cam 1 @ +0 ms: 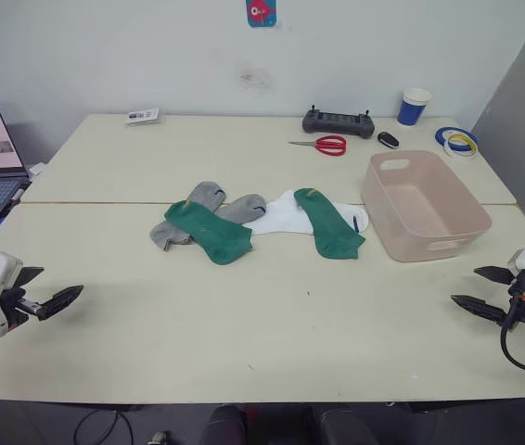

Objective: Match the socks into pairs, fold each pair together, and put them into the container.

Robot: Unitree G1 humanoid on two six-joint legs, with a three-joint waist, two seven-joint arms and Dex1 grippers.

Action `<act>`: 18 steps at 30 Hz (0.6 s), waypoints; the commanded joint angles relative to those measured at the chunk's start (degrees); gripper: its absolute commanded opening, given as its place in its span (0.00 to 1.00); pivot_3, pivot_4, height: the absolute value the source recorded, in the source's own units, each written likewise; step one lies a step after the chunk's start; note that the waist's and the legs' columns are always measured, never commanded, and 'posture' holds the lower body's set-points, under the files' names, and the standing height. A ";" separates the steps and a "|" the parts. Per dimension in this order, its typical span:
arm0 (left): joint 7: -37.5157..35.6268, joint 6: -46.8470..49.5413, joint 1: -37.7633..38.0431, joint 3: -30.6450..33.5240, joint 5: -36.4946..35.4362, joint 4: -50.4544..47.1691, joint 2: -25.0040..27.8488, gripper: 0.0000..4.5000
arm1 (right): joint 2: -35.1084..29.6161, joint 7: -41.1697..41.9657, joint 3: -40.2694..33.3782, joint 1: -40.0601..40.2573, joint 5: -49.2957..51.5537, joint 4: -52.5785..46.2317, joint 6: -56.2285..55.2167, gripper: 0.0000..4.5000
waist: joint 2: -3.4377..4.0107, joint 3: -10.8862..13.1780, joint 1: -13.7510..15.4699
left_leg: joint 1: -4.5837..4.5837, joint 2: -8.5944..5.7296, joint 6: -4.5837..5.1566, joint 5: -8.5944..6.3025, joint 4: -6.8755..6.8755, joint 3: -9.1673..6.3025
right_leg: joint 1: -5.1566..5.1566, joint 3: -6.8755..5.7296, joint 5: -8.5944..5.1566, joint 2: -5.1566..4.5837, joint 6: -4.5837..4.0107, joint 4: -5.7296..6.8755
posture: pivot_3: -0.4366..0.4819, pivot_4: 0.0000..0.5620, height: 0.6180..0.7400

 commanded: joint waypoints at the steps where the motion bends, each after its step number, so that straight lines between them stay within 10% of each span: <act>1: 0.31 -1.05 -0.22 0.53 0.31 -0.82 1.67 1.00 | -0.22 -0.09 -1.30 -0.74 0.55 -0.80 -1.11 0.99 | 0.00 0.00 0.00 | 0.00 0.00 0.00 0.00 0.00 0.00 | 0.00 0.00 0.00 0.00 0.00 0.00 | 0.48 0.27 1.00; 18: 4.24 -3.82 -1.29 0.24 1.41 -2.12 0.14 1.00 | -0.06 -0.19 -1.17 -0.19 0.62 -1.38 -1.21 0.99 | 0.00 0.00 0.01 | 0.00 0.00 0.00 0.00 0.00 0.00 | 0.01 0.00 0.00 0.00 0.00 0.00 | 0.48 0.27 1.00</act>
